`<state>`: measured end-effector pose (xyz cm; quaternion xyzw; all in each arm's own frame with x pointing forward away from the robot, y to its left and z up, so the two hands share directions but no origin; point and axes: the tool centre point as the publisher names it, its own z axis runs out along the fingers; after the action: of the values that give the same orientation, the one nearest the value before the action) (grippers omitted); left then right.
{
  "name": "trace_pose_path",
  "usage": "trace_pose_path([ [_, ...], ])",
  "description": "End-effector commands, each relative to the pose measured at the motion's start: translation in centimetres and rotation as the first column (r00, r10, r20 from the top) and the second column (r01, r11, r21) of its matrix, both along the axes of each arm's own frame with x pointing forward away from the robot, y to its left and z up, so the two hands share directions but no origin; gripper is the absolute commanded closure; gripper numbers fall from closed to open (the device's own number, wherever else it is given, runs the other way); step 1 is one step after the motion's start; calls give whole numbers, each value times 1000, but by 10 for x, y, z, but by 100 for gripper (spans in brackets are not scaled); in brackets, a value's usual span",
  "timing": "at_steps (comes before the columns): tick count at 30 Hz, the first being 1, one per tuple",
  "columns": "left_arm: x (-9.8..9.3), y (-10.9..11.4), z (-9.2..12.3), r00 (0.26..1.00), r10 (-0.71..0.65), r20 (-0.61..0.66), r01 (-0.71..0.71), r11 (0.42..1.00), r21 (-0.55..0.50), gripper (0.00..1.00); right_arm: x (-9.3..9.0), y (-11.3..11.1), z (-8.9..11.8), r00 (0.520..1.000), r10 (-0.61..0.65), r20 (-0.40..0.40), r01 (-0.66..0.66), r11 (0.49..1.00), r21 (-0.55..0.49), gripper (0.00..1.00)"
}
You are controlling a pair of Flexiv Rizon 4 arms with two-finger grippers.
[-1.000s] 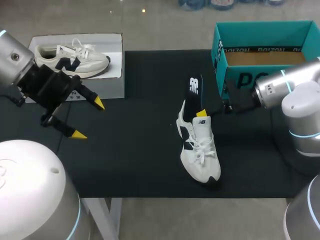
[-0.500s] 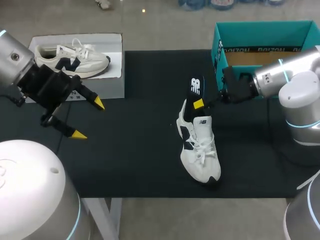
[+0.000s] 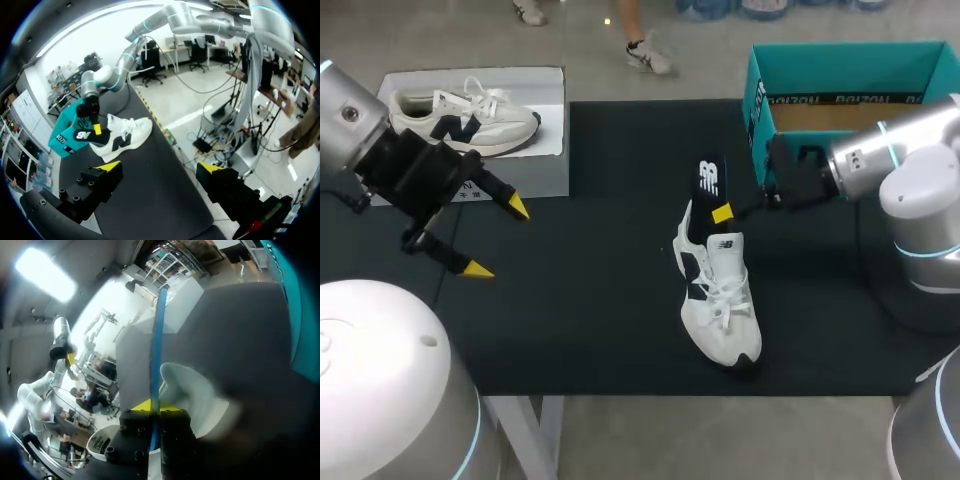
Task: Take the shoe out of the shoebox, open the shoe tongue, remove and reinsert the insole, then place the shoe into the shoebox
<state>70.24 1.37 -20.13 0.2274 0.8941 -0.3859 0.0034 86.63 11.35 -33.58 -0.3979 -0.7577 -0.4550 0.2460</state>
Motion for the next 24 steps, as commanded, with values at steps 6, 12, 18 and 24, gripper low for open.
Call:
trace_pose_path([
  [6, 0, 0, 0, 1000, -1, 0, 1, 1000, 3, 0, -24, 6, -25, 998, 5, -58, -5, 1000, 3, 100],
  [12, 0, 0, 0, 1000, -1, 0, 1, 1000, 3, 0, -37, 8, -37, 995, 6, -96, -5, 1000, 6, 100],
  [18, 0, 0, 0, 1000, -1, 0, 1, 1000, 3, 0, -29, 7, -28, 997, 0, -83, 0, 1000, -1, 82],
  [24, 0, 0, 0, 1000, -1, 0, 1, 1000, 3, 0, -13, 5, -12, 999, -4, -39, 4, 1000, -6, 61],
])
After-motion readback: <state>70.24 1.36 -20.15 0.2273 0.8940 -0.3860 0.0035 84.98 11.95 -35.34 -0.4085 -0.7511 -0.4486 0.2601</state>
